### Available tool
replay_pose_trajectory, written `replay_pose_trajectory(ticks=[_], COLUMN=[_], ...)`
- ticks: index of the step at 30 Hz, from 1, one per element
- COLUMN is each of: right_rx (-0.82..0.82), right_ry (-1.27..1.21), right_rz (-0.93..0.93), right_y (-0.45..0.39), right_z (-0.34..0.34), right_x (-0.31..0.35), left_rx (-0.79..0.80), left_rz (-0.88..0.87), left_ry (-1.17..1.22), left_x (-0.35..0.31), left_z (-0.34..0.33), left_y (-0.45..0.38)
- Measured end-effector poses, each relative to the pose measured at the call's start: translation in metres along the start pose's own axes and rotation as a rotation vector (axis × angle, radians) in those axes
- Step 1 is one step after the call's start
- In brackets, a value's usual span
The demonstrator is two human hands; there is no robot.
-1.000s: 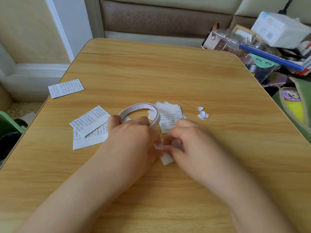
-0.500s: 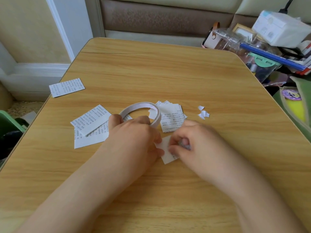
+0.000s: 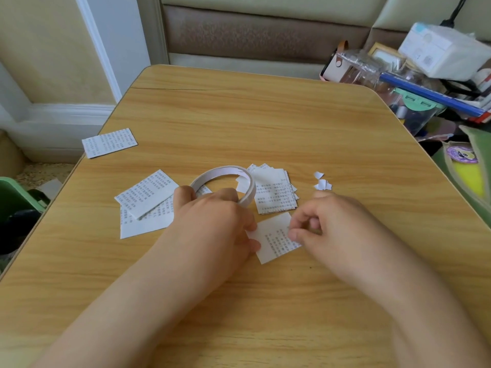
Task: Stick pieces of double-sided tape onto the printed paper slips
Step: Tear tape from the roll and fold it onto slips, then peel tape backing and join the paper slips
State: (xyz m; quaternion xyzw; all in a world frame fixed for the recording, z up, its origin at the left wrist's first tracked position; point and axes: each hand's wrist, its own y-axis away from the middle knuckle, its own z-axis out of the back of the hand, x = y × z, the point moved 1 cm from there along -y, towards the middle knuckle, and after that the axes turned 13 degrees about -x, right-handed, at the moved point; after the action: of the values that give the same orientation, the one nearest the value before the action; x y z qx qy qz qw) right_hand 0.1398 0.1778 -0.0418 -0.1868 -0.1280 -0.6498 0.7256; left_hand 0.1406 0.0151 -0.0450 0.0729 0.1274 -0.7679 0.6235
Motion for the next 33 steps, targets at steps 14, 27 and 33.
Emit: replay_pose_trajectory(ticks=[14,27,33], right_rx=[0.019,-0.063,-0.272], right_ry=[0.031,0.003,-0.12], right_rz=[0.057,-0.075,0.008], right_y=[0.003,0.002,0.0], right_z=[0.003,0.007,0.004], right_x=[0.001,-0.019,-0.01], left_rx=[-0.013,-0.043,-0.021], left_rz=[0.004,-0.027,-0.039], left_ry=[-0.004,-0.019,-0.078], left_x=[0.001,0.006,0.018], left_z=[-0.002,-0.004,0.004], left_y=[0.0,0.001,0.005])
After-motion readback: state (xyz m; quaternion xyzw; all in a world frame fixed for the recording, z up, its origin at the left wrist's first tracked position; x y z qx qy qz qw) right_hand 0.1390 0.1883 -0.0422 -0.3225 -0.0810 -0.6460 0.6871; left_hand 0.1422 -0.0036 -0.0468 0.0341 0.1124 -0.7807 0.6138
